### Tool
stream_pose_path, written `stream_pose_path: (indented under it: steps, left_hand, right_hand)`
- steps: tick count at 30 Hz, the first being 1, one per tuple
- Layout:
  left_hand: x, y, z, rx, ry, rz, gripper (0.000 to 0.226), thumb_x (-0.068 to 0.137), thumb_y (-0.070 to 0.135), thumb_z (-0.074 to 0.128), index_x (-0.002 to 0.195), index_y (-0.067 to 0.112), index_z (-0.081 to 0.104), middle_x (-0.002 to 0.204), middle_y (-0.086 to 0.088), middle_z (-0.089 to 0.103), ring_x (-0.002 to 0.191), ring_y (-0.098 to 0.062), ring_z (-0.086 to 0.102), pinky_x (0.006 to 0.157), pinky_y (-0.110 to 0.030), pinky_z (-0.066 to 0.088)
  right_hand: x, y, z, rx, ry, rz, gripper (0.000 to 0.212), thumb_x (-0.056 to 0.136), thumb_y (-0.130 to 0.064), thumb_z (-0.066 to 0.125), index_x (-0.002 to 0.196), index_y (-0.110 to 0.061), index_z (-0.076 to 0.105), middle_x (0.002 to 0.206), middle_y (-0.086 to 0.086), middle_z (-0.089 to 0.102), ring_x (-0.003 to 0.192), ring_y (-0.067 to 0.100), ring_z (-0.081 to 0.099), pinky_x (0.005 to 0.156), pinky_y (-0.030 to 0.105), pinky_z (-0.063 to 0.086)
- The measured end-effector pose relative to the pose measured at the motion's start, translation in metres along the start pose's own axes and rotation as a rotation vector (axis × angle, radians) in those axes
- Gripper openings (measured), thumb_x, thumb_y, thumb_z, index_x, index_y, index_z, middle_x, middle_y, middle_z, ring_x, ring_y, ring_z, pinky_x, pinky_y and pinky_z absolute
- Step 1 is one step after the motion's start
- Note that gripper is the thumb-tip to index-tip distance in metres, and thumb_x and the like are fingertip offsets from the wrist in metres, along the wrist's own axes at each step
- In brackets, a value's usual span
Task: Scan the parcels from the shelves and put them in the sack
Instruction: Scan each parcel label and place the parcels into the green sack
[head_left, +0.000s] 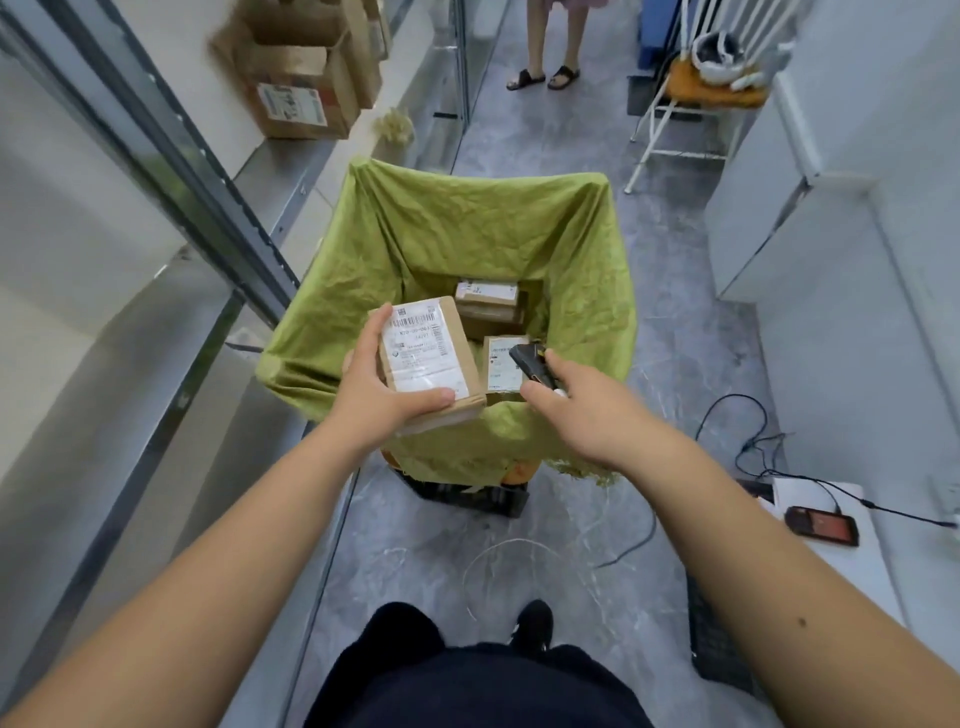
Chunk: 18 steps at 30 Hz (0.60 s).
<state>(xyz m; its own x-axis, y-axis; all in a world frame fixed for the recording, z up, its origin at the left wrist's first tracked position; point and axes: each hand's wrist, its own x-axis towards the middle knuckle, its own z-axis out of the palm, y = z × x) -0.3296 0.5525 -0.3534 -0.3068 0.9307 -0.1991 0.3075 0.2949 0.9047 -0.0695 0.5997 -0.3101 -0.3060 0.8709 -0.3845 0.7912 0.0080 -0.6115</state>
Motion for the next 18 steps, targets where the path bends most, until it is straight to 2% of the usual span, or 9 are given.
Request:
stream_pose_path:
  steps: [4, 10, 15, 18]
  left_hand:
    - [0.05, -0.007, -0.001, 0.045, -0.003, -0.026, 0.131, 0.044, 0.041, 0.102, 0.152, 0.062, 0.029, 0.155, 0.008, 0.032, 0.131, -0.008, 0.042, 0.115, -0.032, 0.032]
    - [0.157, -0.045, 0.01, 0.102, -0.143, -0.113, 0.13, 0.056, 0.023, 0.104, 0.157, 0.053, 0.029, 0.158, 0.0, 0.031, 0.128, -0.011, 0.04, 0.116, -0.032, 0.031]
    - [0.228, -0.099, 0.029, 0.148, -0.285, -0.265, 0.132, 0.055, 0.024, 0.105, 0.158, 0.053, 0.028, 0.163, -0.004, 0.024, 0.145, -0.023, 0.036, 0.126, -0.041, 0.027]
    - [0.264, -0.134, 0.047, 0.193, -0.381, -0.352, 0.133, 0.054, 0.028, 0.105, 0.157, 0.056, 0.025, 0.158, -0.009, 0.025, 0.143, -0.03, 0.039, 0.125, -0.043, 0.029]
  right_hand:
    - [0.035, -0.007, 0.001, 0.055, -0.03, 0.045, 0.073, 0.101, -0.058, 0.048, 0.163, -0.026, 0.028, 0.158, 0.002, 0.048, 0.136, 0.027, 0.05, 0.091, 0.03, 0.036]
    - [0.089, -0.032, 0.011, 0.109, -0.029, 0.174, 0.073, 0.101, -0.057, 0.05, 0.163, -0.023, 0.029, 0.163, -0.001, 0.041, 0.143, 0.025, 0.045, 0.108, 0.031, 0.037]
    - [0.136, -0.052, 0.023, 0.105, -0.011, 0.348, 0.072, 0.101, -0.057, 0.049, 0.162, -0.022, 0.032, 0.158, 0.002, 0.048, 0.137, 0.028, 0.05, 0.103, 0.032, 0.041]
    - [0.174, -0.057, 0.038, 0.14, -0.024, 0.435, 0.057, 0.102, -0.052, 0.051, 0.148, -0.02, 0.051, 0.138, 0.007, 0.062, 0.125, 0.03, 0.058, 0.09, 0.033, 0.042]
